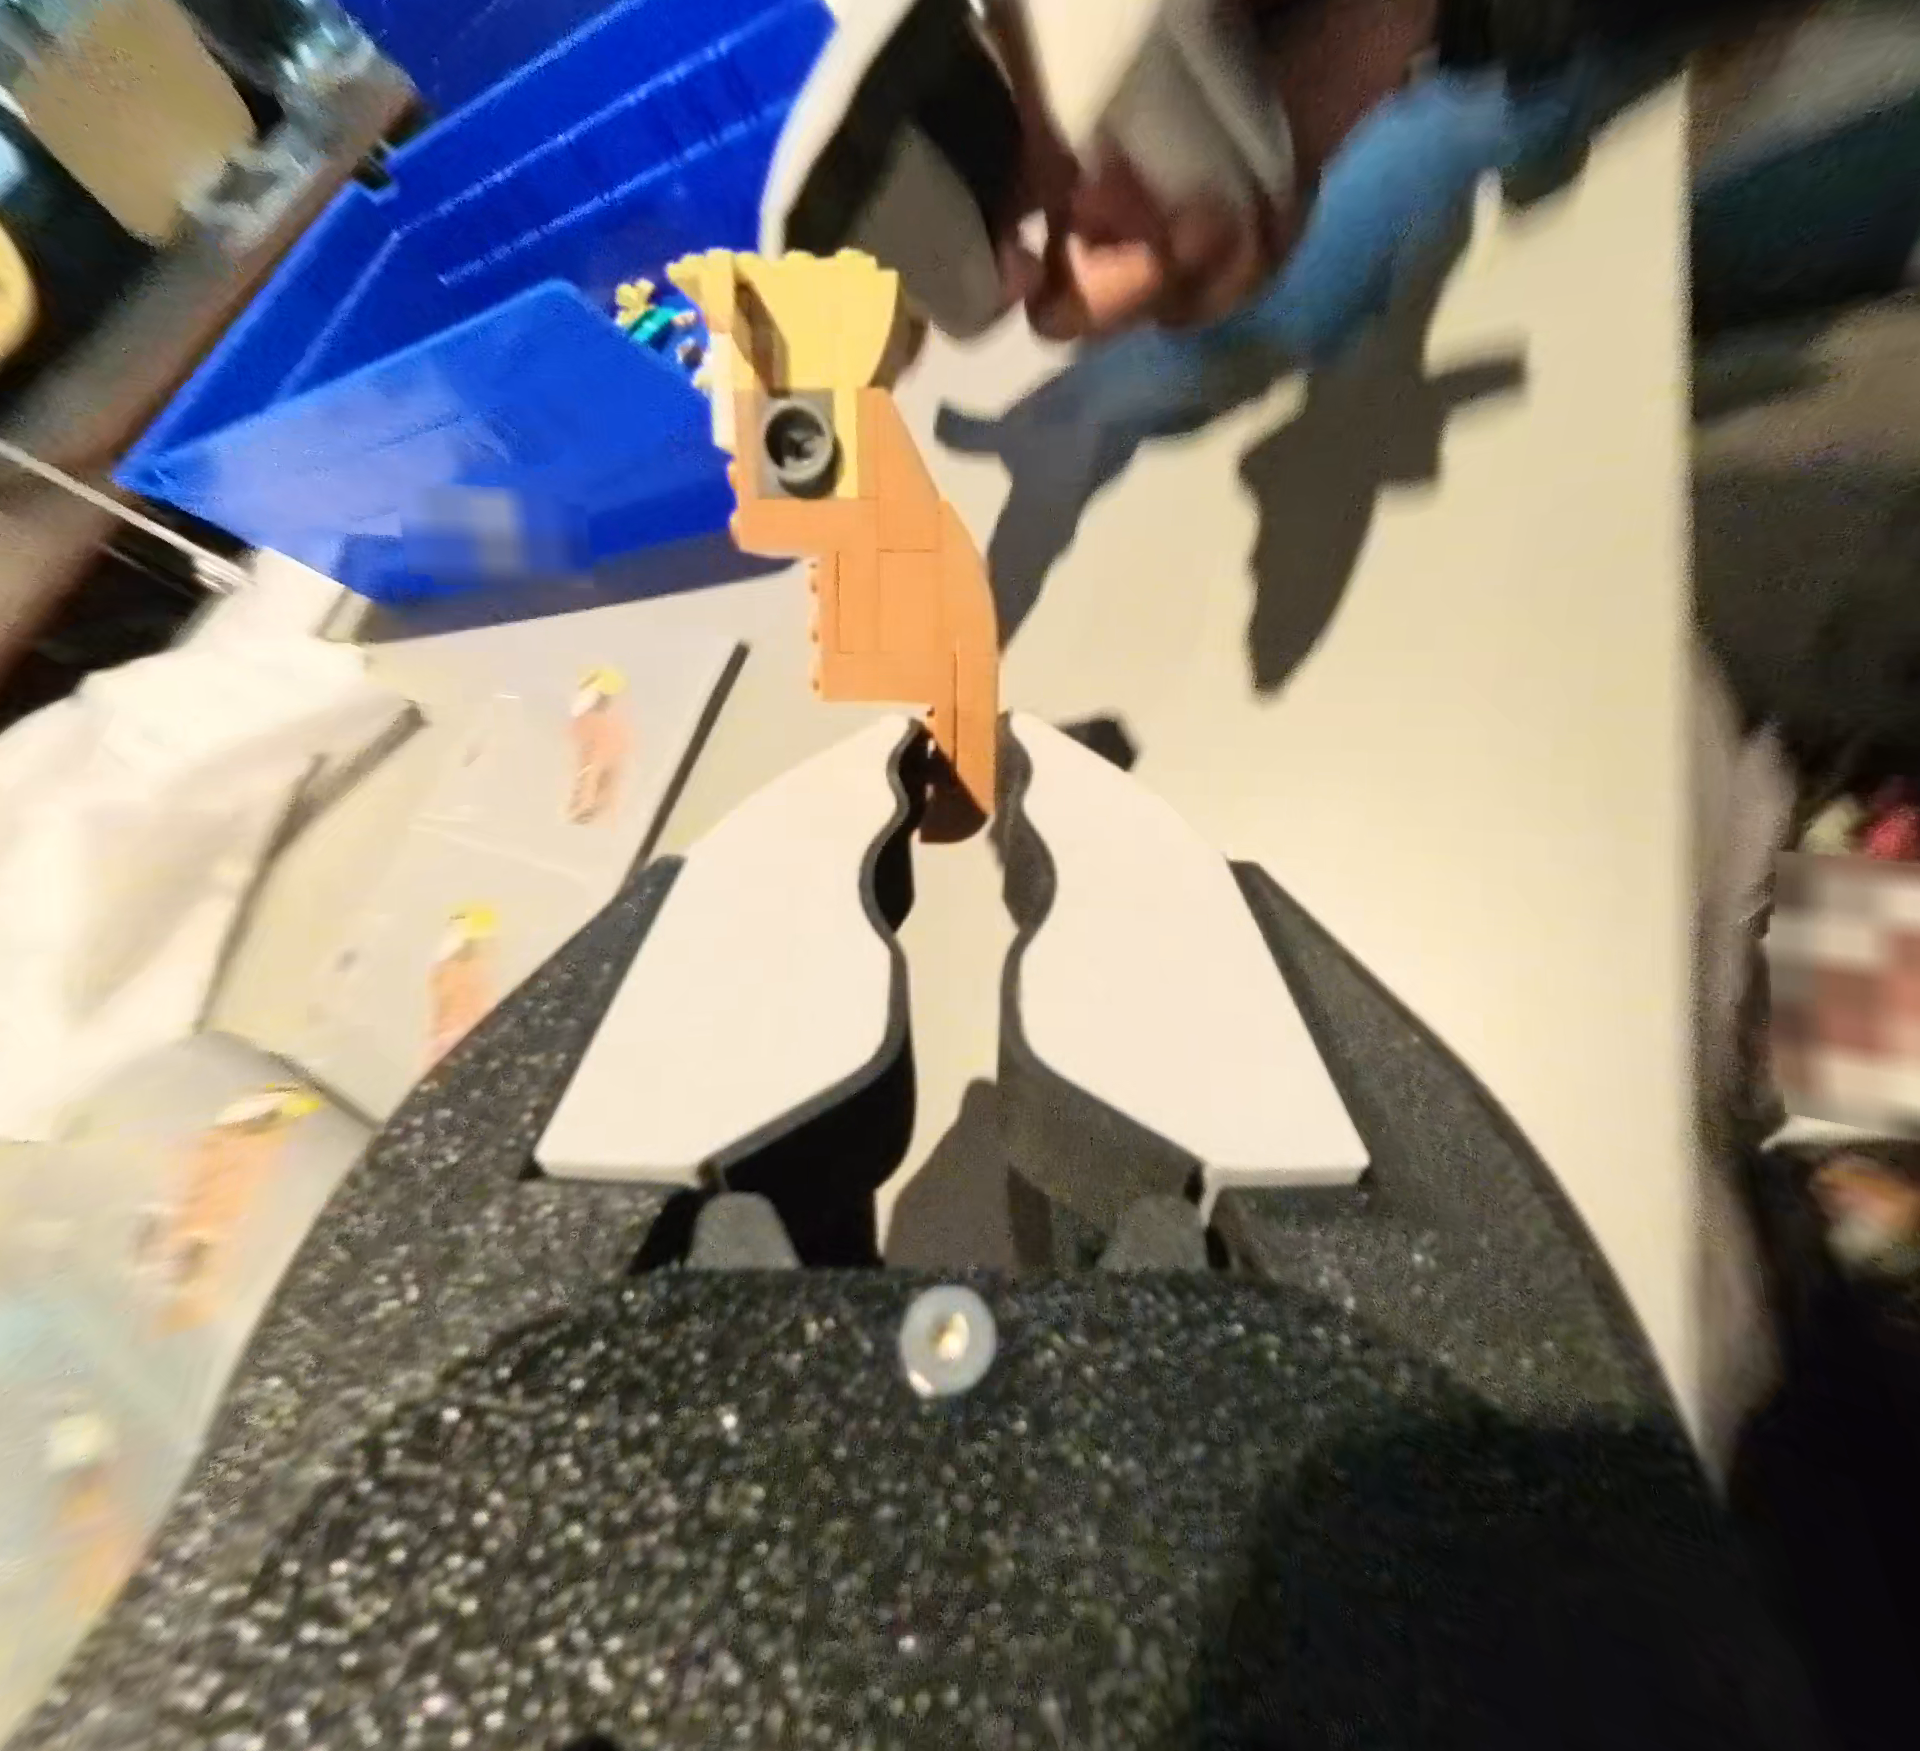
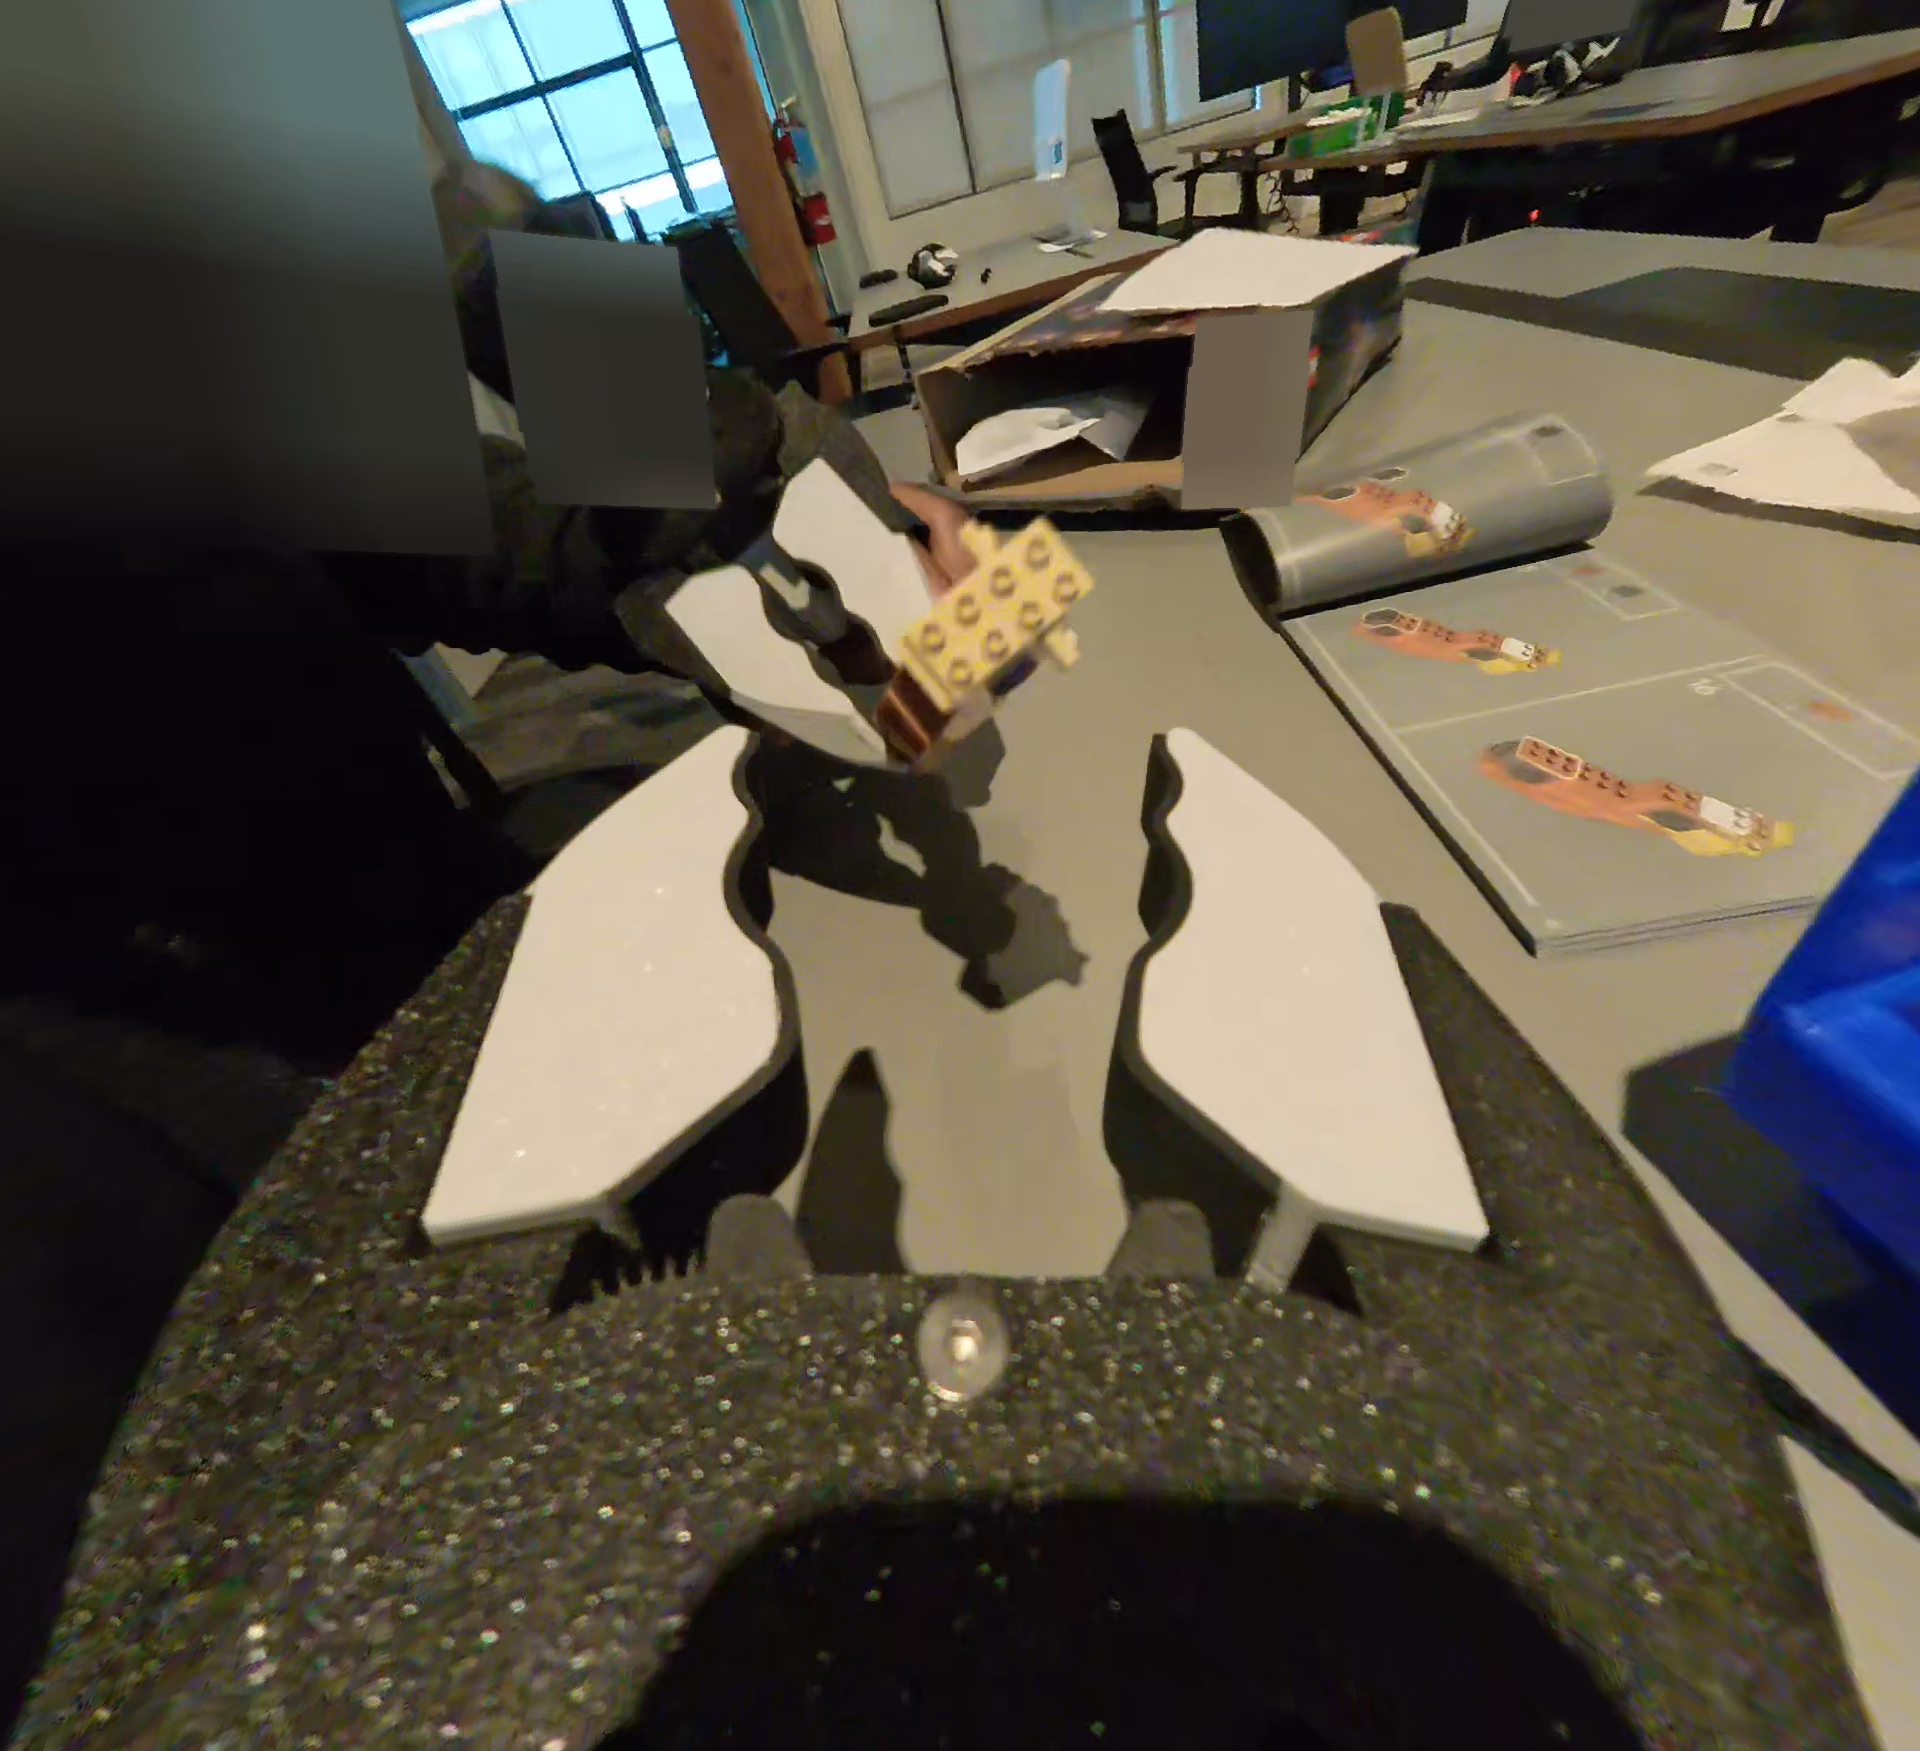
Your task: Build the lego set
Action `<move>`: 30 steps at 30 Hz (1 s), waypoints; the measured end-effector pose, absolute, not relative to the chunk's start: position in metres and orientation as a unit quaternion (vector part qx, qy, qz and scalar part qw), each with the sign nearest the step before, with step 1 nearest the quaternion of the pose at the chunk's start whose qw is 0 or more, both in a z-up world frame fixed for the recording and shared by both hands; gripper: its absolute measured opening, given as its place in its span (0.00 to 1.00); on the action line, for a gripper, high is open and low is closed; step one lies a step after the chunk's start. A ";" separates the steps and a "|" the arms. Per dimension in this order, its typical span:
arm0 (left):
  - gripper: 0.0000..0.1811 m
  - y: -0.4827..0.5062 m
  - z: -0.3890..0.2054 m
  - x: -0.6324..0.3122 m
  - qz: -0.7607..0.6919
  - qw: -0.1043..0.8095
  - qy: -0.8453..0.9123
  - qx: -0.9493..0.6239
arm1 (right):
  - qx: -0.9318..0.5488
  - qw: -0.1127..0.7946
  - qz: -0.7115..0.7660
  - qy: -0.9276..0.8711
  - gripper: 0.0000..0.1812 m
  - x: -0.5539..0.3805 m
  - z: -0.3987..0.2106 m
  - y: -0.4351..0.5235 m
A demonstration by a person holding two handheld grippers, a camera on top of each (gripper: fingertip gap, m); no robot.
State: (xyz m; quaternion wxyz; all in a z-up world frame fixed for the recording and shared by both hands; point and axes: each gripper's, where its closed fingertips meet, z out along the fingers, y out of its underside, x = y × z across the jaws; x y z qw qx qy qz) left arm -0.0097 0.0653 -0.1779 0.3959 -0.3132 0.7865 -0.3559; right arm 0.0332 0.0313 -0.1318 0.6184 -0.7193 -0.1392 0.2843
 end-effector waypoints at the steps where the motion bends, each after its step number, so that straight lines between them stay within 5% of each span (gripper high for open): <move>1: 0.07 0.062 -0.172 -0.008 -0.371 0.387 0.777 -0.330 | -0.721 0.618 0.279 -0.142 0.38 0.030 -0.132 0.032; 9: 0.07 0.035 -0.138 -0.022 -0.436 0.321 0.739 -0.401 | -0.684 0.645 0.298 -0.165 0.36 -0.001 -0.119 0.032; 30: 0.07 -0.003 -0.103 -0.055 -0.471 0.321 0.728 -0.381 | -0.548 0.732 0.372 -0.161 0.18 -0.050 -0.077 0.007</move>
